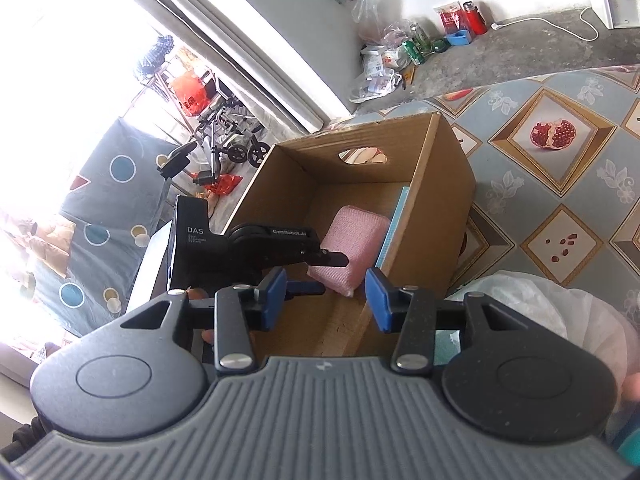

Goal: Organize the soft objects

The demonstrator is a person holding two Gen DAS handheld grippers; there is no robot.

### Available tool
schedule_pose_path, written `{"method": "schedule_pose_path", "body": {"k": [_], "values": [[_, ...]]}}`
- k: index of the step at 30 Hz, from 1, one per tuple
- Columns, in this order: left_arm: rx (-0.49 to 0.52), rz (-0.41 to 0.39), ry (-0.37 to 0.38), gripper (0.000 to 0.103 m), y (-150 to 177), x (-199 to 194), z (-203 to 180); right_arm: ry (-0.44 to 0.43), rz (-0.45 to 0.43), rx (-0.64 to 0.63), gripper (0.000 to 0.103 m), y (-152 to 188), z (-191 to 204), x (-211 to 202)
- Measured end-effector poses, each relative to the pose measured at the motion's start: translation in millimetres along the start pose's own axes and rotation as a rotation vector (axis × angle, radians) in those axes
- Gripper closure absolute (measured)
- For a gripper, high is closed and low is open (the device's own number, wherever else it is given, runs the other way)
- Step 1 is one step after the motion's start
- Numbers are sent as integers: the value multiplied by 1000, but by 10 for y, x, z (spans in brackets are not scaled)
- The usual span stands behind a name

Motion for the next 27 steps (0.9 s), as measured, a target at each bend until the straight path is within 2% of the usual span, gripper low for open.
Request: {"method": "schedule_pose_path", "body": {"k": [5,12,16,18,22,27], "values": [[-46,4,45,56,19,91,-66,8,-3,9,59,14,-47,-8],[-8,-54,38,54,-63,167,-194,20,-8,27,59,71,-146,-58],[36,-66,34,36,-43,76,-222,34,-23,30,56,121,-184,-103],[58,-81,29,22,-20,3,-238,35,-31,34,54,148,-196,-128],[101,-132,2,16,43,-309,-233,36,-56,38,51,217,-184,-226],[136,-250,51,12,208,-886,-250,45,-103,26,46,354,-162,-496]]}}
Point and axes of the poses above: each gripper's, at about its wrist camera, not at the fingertips, and x roughly the way its jaws point, z to its left, y to its underside, the point moved 6 cm from there along x, roughly the way its jaws point, and after that the axes turned 2 degrees about x, right-handed, at the moved point
